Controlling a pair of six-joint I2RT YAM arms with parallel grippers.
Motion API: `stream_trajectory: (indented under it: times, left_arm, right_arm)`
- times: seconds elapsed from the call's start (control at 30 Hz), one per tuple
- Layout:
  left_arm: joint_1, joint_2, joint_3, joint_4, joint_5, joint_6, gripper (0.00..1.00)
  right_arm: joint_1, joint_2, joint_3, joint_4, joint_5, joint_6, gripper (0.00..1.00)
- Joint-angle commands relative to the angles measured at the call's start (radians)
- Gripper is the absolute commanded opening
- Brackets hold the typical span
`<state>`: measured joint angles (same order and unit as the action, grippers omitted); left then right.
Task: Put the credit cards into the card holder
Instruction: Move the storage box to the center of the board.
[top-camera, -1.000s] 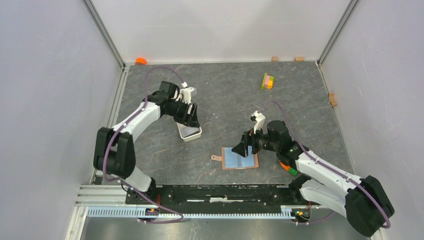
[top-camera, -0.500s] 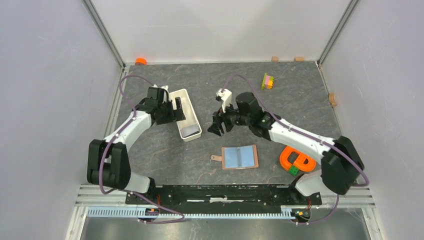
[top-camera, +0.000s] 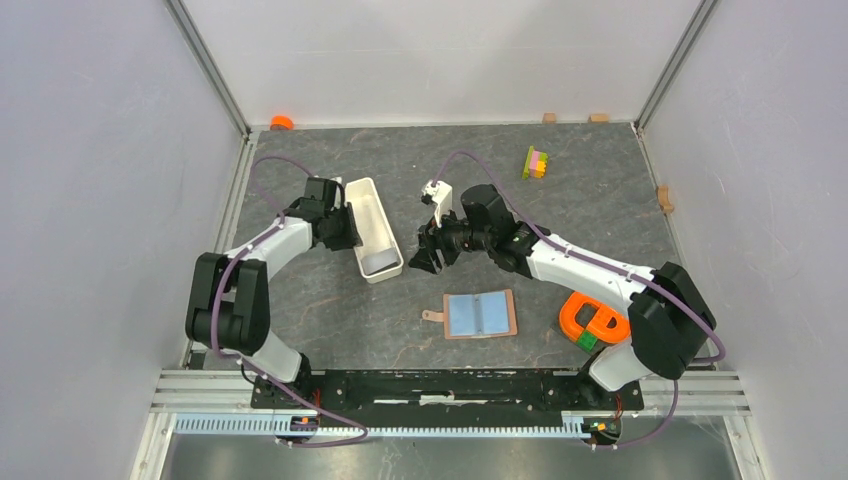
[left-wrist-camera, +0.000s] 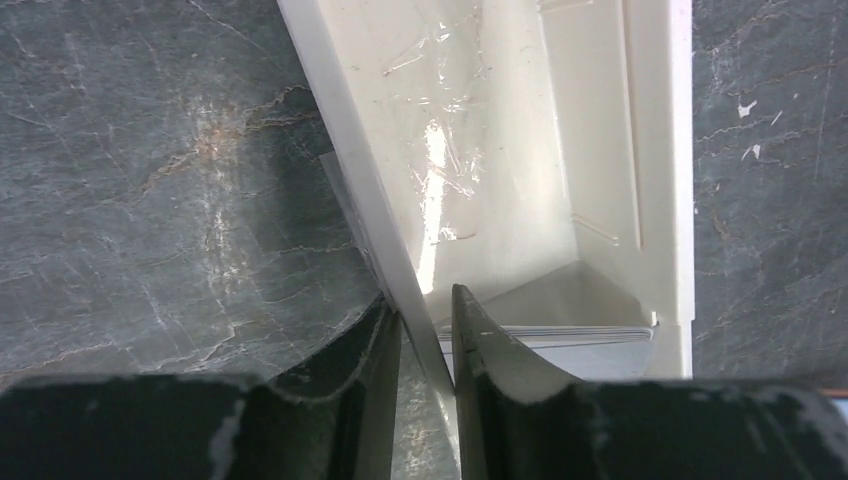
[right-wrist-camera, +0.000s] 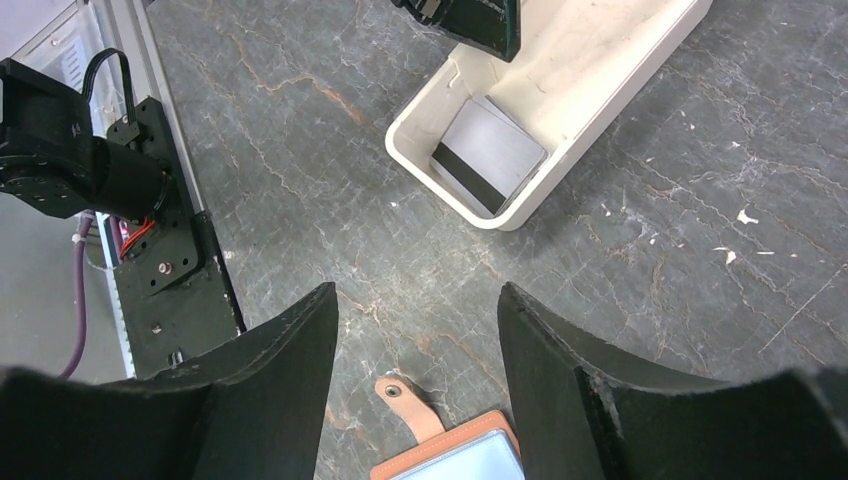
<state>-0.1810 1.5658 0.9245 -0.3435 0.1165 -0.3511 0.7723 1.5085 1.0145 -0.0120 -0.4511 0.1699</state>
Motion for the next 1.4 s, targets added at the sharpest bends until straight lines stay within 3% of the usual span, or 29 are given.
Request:
stream_trajectory:
  times: [0.0,0.33,0.63,0.7,0.77,0.9,0.93,1.13,1.23,1.37]
  left_arm:
    - [-0.004,0.003,0.042,0.029,0.048,0.021,0.27]
    - [-0.098,0.047,0.129,-0.037,0.081,0.162,0.09]
    - [-0.301,0.156,0.287,-0.149,0.041,0.408,0.1]
    - [-0.318,0.176,0.304,-0.152,0.05,0.432,0.16]
    - [-0.325,0.184,0.32,-0.151,0.051,0.437,0.28]
    - [-0.325,0.154,0.33,-0.123,0.043,0.401,0.64]
    - [-0.325,0.138,0.331,-0.117,0.037,0.388,0.69]
    - [-0.324,0.004,0.308,-0.157,-0.11,0.222,0.79]
    - [-0.32,-0.08,0.221,-0.176,-0.185,0.082,0.81]
    - [-0.316,-0.19,0.08,-0.168,-0.181,-0.066,0.83]
  right_arm:
    - [0.005,-0.013,0.0,0.015,-0.013,-0.013,0.65]
    - [0.005,-0.046,-0.035,-0.023,0.014,-0.017,0.65]
    - [-0.01,-0.097,-0.078,-0.039,0.075,0.022,0.7]
    - [-0.026,-0.101,-0.095,-0.034,0.076,0.039,0.71]
    - [-0.048,-0.098,-0.103,-0.031,0.066,0.039,0.72]
    - [-0.074,-0.066,-0.102,-0.01,0.041,0.036,0.73]
    - [-0.078,-0.052,-0.093,-0.009,0.033,0.032,0.73]
    - [-0.08,0.063,-0.006,-0.017,-0.03,-0.003,0.75]
    - [-0.08,0.146,0.067,-0.055,-0.046,-0.03,0.74]
    - [-0.08,0.237,0.136,-0.09,-0.055,-0.055,0.73]
